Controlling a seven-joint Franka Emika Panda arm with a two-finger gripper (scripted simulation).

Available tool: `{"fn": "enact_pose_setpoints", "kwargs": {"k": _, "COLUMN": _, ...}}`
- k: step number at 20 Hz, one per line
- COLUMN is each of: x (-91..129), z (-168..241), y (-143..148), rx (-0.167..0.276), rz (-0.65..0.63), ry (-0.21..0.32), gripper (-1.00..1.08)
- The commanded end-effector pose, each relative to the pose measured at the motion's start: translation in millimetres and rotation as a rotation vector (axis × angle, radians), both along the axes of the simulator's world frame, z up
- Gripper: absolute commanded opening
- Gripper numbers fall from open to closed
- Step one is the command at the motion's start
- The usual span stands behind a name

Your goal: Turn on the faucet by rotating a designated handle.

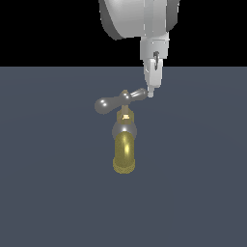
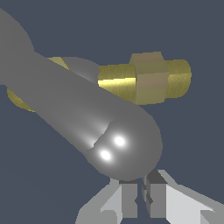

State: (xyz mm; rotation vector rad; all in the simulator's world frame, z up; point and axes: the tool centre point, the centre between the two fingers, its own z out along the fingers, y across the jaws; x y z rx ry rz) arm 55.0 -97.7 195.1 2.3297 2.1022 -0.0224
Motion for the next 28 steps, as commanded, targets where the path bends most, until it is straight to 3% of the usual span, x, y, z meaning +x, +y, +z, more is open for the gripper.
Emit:
{"fn": "enact_pose_setpoints", "kwargs": {"k": 1, "x": 0.2, "z": 0.5, "y": 0.3, "rx": 0.0, "rz": 0.0, "ry": -0.001, "gripper": -1.0}}
{"fn": "enact_pose_setpoints", "kwargs": {"k": 15, "x": 25.1, "z": 2.3, "y": 113.2, "rx": 0.012, "rz": 0.042, "ry": -0.008, "gripper": -1.0}}
{"fn": "enact_pose_setpoints", "kwargs": {"k": 16, "x": 25.1, "z": 2.3, "y": 113.2, "rx": 0.012, "rz": 0.042, "ry": -0.008, "gripper": -1.0}}
{"fn": "enact_pose_setpoints", "kwargs": {"k": 17, "x": 22.7, "z": 0.9, "y": 51.8, "rx": -0.016, "rz": -0.034, "ry": -0.009, "gripper": -1.0}}
{"fn": "enact_pose_setpoints", "kwargs": {"k": 28, "x": 2.5, "z": 1.1, "y": 113.7, "rx": -0.003, "rz": 0.001, "ry": -0.009, "gripper": -1.0}}
